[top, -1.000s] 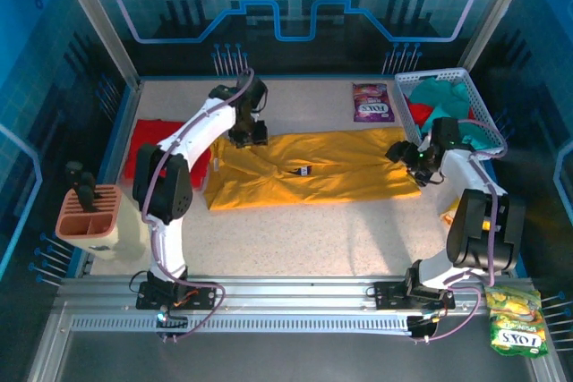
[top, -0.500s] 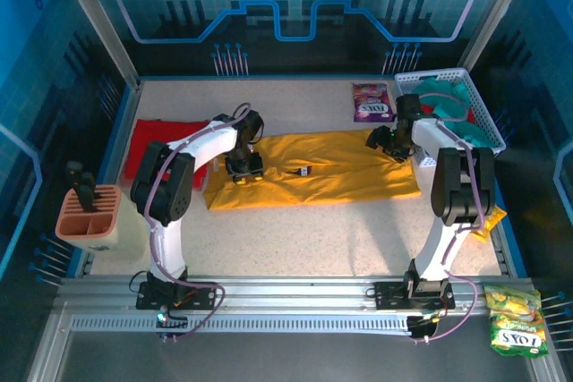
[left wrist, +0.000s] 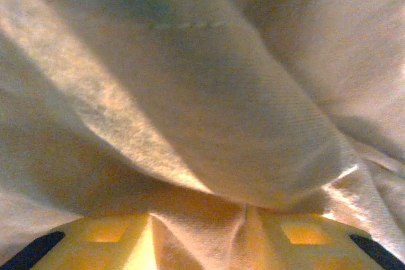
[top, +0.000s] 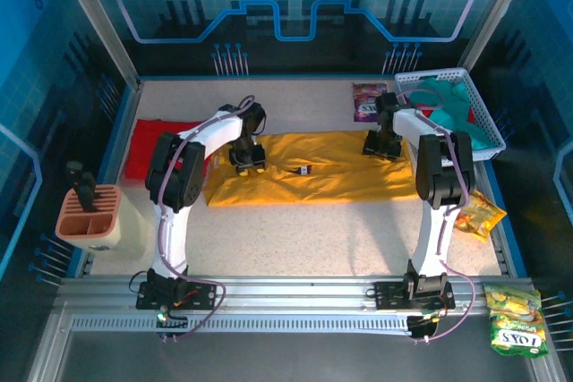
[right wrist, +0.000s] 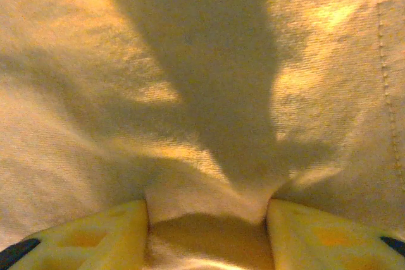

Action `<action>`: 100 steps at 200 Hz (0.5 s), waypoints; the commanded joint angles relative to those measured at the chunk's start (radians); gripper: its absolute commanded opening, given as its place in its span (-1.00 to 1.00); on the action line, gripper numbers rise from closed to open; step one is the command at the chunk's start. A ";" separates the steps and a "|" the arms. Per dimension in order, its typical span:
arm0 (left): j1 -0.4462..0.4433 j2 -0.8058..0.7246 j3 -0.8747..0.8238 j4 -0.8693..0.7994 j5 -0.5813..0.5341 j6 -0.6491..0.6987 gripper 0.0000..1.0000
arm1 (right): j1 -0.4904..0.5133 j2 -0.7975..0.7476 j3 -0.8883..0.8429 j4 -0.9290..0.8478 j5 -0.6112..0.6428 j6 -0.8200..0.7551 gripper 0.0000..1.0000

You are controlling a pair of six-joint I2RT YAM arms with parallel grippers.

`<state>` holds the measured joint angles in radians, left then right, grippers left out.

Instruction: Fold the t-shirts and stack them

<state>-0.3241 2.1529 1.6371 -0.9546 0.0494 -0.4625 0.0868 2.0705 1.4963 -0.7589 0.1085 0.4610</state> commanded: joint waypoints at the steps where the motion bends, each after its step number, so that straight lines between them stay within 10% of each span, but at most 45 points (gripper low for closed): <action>1: 0.019 0.056 0.100 -0.085 -0.009 0.063 -0.22 | 0.042 0.024 0.009 -0.102 0.038 -0.034 0.01; 100: 0.024 0.437 0.726 -0.318 0.079 0.155 -0.32 | 0.466 -0.232 -0.332 -0.085 -0.067 0.141 0.02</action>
<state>-0.3046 2.5229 2.2738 -1.2251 0.0692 -0.3405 0.4374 1.9053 1.2568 -0.8352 0.1520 0.4824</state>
